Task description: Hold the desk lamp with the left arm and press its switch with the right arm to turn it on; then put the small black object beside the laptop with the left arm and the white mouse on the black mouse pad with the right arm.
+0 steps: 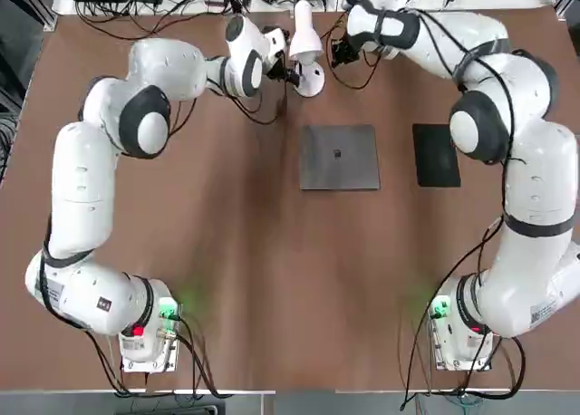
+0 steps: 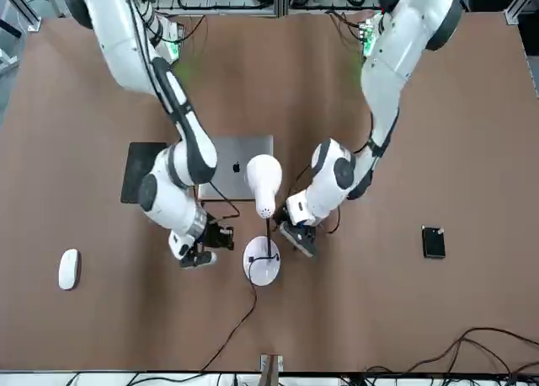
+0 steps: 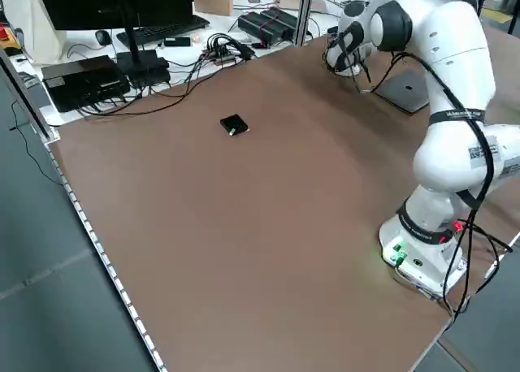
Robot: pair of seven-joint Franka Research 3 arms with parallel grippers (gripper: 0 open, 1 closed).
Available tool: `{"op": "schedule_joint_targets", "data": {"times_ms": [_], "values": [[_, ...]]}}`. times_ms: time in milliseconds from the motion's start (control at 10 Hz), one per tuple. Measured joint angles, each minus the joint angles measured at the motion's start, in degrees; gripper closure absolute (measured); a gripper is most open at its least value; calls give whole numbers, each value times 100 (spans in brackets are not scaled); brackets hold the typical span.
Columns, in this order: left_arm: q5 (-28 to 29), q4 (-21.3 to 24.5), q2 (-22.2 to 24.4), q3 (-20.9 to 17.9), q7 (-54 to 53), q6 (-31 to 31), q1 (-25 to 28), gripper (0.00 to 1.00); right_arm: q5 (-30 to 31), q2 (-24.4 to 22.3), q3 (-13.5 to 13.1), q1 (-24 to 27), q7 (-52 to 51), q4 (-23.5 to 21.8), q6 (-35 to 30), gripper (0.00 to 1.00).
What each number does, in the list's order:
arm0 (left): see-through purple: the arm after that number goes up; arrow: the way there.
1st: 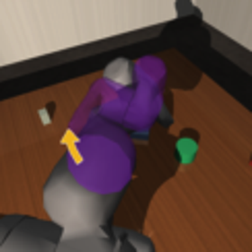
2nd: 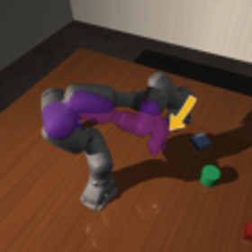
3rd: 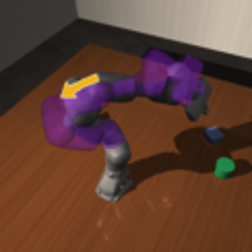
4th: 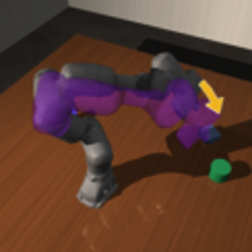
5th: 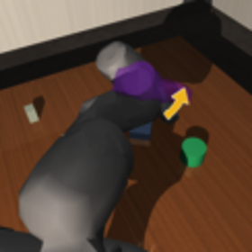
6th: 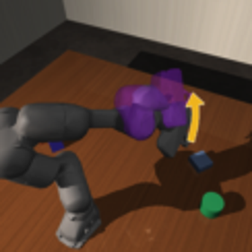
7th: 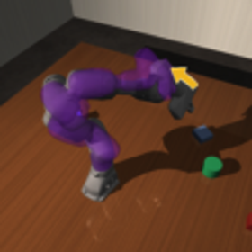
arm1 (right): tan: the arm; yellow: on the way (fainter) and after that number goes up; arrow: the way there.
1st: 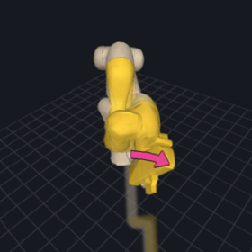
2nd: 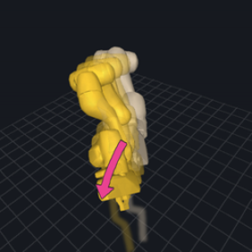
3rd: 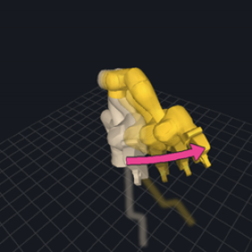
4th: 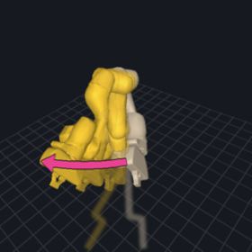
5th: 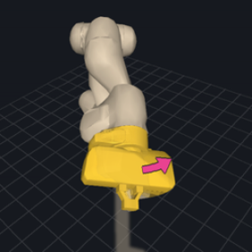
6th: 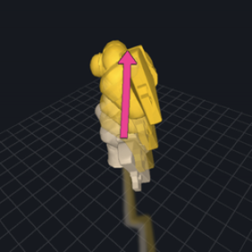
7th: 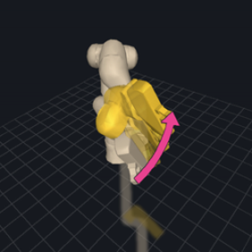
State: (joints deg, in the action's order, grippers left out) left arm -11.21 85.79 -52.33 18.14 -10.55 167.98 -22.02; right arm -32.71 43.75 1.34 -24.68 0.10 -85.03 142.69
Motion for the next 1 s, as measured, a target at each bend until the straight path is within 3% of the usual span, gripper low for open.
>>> {"op": "schedule_joint_targets", "data": {"times_ms": [400, 800, 1000], "values": [[0, -578, -516, -47, -101, 775, -166, 0, -48, 232, 2, -211, 281, 239, 81, 99], [4, -937, -896, -92, -181, 1340, -272, 1, -68, 711, 1, -696, 662, 420, 1110, 99], [9, -1038, -1005, -474, -194, 1529, -596, 14, -67, 735, -53, -680, 662, 525, 1113, 99]]}}
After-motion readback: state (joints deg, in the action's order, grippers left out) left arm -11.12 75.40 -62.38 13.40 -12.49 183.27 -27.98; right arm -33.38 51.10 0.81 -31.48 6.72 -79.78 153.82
